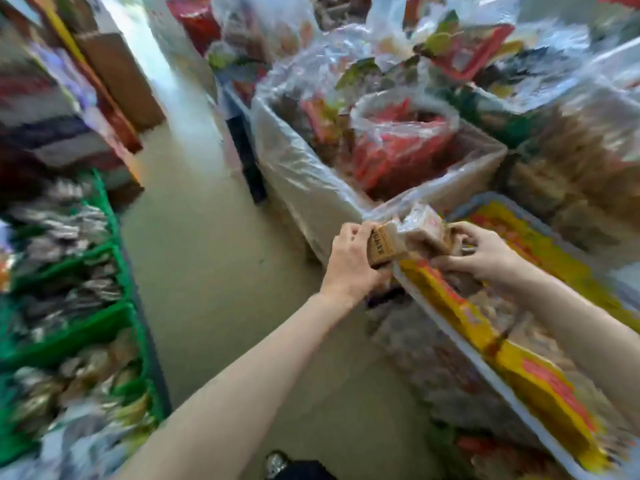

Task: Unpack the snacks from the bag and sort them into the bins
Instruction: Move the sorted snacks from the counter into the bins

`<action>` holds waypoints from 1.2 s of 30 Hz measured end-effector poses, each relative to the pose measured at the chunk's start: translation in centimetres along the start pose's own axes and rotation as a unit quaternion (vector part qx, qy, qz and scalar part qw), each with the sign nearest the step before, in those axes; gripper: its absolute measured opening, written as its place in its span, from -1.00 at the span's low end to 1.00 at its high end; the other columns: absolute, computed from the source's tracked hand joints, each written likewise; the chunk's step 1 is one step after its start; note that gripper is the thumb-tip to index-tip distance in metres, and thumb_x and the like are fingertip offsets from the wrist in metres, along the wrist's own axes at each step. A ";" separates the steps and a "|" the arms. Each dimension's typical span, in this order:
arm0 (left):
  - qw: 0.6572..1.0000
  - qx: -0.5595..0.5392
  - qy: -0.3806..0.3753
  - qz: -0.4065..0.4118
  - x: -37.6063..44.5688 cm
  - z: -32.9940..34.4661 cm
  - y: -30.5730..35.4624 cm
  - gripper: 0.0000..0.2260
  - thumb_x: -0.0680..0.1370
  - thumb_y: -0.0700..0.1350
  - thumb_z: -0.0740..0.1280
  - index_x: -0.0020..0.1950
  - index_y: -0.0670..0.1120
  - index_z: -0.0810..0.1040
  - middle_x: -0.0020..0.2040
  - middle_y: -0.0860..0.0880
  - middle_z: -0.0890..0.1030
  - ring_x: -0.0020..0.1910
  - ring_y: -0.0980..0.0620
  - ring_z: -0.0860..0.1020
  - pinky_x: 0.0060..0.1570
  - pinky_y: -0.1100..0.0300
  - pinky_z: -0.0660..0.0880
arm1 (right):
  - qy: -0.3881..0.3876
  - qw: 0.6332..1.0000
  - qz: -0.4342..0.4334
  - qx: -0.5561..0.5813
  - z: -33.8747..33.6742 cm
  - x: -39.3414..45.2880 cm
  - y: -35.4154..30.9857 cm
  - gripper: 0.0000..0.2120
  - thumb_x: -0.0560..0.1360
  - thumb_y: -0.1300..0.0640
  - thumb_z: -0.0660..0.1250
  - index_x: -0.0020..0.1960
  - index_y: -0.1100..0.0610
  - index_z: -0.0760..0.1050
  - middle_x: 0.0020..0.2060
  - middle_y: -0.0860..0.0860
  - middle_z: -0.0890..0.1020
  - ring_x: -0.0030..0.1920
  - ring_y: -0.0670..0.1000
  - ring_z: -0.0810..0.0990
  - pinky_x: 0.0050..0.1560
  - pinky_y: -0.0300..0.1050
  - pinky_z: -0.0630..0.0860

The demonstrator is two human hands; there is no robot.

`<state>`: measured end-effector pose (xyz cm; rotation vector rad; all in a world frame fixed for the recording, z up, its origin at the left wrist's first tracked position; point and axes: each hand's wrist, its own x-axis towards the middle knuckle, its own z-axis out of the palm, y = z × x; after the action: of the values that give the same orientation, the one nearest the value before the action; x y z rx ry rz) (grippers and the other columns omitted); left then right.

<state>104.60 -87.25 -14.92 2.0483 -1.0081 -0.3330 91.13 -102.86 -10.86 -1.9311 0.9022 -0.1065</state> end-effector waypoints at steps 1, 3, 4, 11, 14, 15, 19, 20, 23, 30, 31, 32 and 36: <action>0.999 0.018 0.005 -0.029 -1.0 -3.5 -2.8 -0.44 0.34 -0.08 0.51 0.30 -0.08 0.45 0.12 -0.12 0.40 0.11 -0.11 0.42 0.22 0.13 0.33 | -0.027 1.000 -0.002 0.008 3.6 1.0 -2.5 -0.54 0.30 0.28 0.53 0.13 0.09 0.47 -0.10 0.12 0.59 -0.16 0.01 0.57 -0.09 -0.10 0.53; 0.994 0.041 0.033 -0.101 -3.2 -10.5 -8.4 -0.44 0.34 -0.07 0.51 0.31 -0.08 0.44 0.14 -0.12 0.40 0.12 -0.09 0.40 0.19 0.15 0.33 | -0.084 0.996 -0.002 0.032 10.8 3.1 -7.4 -0.57 0.30 0.31 0.51 0.11 0.12 0.48 -0.18 0.15 0.59 -0.32 -0.05 0.54 -0.31 -0.18 0.51; 0.987 0.043 0.059 -0.142 -4.2 -13.8 -11.3 -0.44 0.34 -0.06 0.51 0.30 -0.09 0.45 0.14 -0.13 0.41 0.13 -0.10 0.41 0.17 0.14 0.35 | -0.112 0.993 -0.006 0.036 14.3 4.1 -9.9 -0.58 0.31 0.32 0.51 0.10 0.12 0.49 -0.19 0.15 0.59 -0.33 -0.02 0.53 -0.33 -0.14 0.49; 0.836 -0.053 0.265 -0.477 -10.6 -29.6 -29.2 -0.50 0.39 -0.05 0.49 0.25 -0.17 0.42 0.15 -0.22 0.49 0.15 -0.18 0.48 0.10 0.12 0.38 | -0.287 0.957 -0.036 -0.036 35.8 10.5 -22.5 -0.62 0.35 0.23 0.50 0.08 0.05 0.44 -0.32 0.04 0.60 -0.49 -0.06 0.52 -0.50 -0.25 0.43; 0.773 -0.085 0.290 -0.559 -12.7 -33.5 -35.0 -0.49 0.43 -0.01 0.46 0.29 -0.13 0.37 0.21 -0.18 0.44 0.18 -0.17 0.45 0.13 0.12 0.37 | -0.333 0.942 -0.020 -0.041 43.9 13.6 -24.9 -0.57 0.34 0.18 0.51 0.15 0.06 0.43 -0.28 0.00 0.59 -0.39 -0.05 0.54 -0.44 -0.26 0.45; 0.763 -0.085 0.292 -0.571 -13.0 -34.8 -37.1 -0.49 0.42 0.00 0.46 0.29 -0.10 0.37 0.22 -0.17 0.44 0.16 -0.17 0.45 0.11 0.12 0.38 | -0.343 0.938 -0.018 -0.049 46.4 15.0 -25.6 -0.55 0.33 0.18 0.51 0.16 0.06 0.43 -0.24 0.00 0.59 -0.33 -0.03 0.55 -0.37 -0.23 0.48; 0.760 -0.019 0.267 -0.593 -11.9 -40.0 -46.2 -0.46 0.37 0.05 0.48 0.29 0.02 0.38 0.19 -0.12 0.42 0.08 -0.12 0.42 0.01 0.12 0.41 | -0.386 0.917 -0.012 -0.098 57.5 21.3 -28.5 -0.51 0.30 0.12 0.54 0.15 0.05 0.43 -0.16 0.03 0.60 -0.18 0.07 0.57 -0.08 -0.02 0.55; 0.761 -0.012 0.265 -0.592 -11.3 -41.3 -48.5 -0.45 0.38 0.05 0.47 0.32 0.03 0.37 0.20 -0.11 0.40 0.07 -0.10 0.41 -0.01 0.14 0.38 | -0.396 0.912 -0.010 -0.103 60.7 23.0 -28.9 -0.49 0.28 0.09 0.54 0.17 0.06 0.44 -0.13 0.05 0.61 -0.16 0.09 0.56 -0.03 0.02 0.55; 0.741 -0.044 0.263 -0.616 -10.1 -43.5 -54.9 -0.41 0.41 0.00 0.46 0.38 -0.02 0.32 0.20 -0.12 0.34 -0.03 -0.04 0.33 -0.07 0.21 0.29 | -0.414 0.899 0.004 -0.146 69.9 26.3 -29.4 -0.41 0.26 0.03 0.52 0.23 0.07 0.42 -0.02 0.12 0.63 -0.12 0.12 0.54 0.03 0.10 0.55; 0.691 -0.066 0.253 -0.674 -8.6 -42.5 -74.9 -0.41 0.38 0.05 0.48 0.34 -0.05 0.36 0.22 -0.14 0.43 0.15 -0.12 0.44 0.02 0.16 0.35 | -0.450 0.857 -0.042 -0.248 91.7 32.5 -26.7 -0.50 0.40 0.03 0.43 0.27 0.14 0.39 0.14 0.11 0.55 0.14 0.12 0.52 0.10 -0.09 0.46; 0.684 -0.069 0.263 -0.677 -8.5 -42.1 -78.0 -0.45 0.36 0.04 0.49 0.29 -0.05 0.41 0.18 -0.14 0.47 0.11 -0.12 0.46 0.02 0.15 0.39 | -0.443 0.855 -0.057 -0.262 94.8 33.6 -26.1 -0.50 0.40 0.02 0.43 0.26 0.15 0.39 0.15 0.12 0.55 0.15 0.14 0.51 0.11 -0.07 0.46; 0.678 -0.075 0.276 -0.677 -8.3 -41.7 -80.9 -0.50 0.35 0.03 0.50 0.22 -0.06 0.45 0.16 -0.15 0.50 0.09 -0.12 0.48 0.02 0.15 0.41 | -0.432 0.857 -0.068 -0.274 98.0 34.8 -25.4 -0.50 0.39 0.01 0.42 0.25 0.16 0.39 0.15 0.13 0.56 0.16 0.16 0.51 0.12 -0.05 0.47; 0.625 -0.142 0.359 -0.678 -8.2 -40.1 -91.3 -0.51 0.39 -0.07 0.49 0.26 -0.10 0.43 0.23 -0.13 0.51 0.18 -0.13 0.48 0.16 0.12 0.41 | -0.388 0.859 -0.117 -0.314 109.2 38.7 -23.1 -0.47 0.43 -0.01 0.38 0.33 0.10 0.31 0.25 0.19 0.46 0.29 0.24 0.38 0.23 0.08 0.37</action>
<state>170.28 -26.73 -59.95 1.9229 1.1645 -0.3064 178.23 -41.22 -61.47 -2.3646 0.1364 0.8724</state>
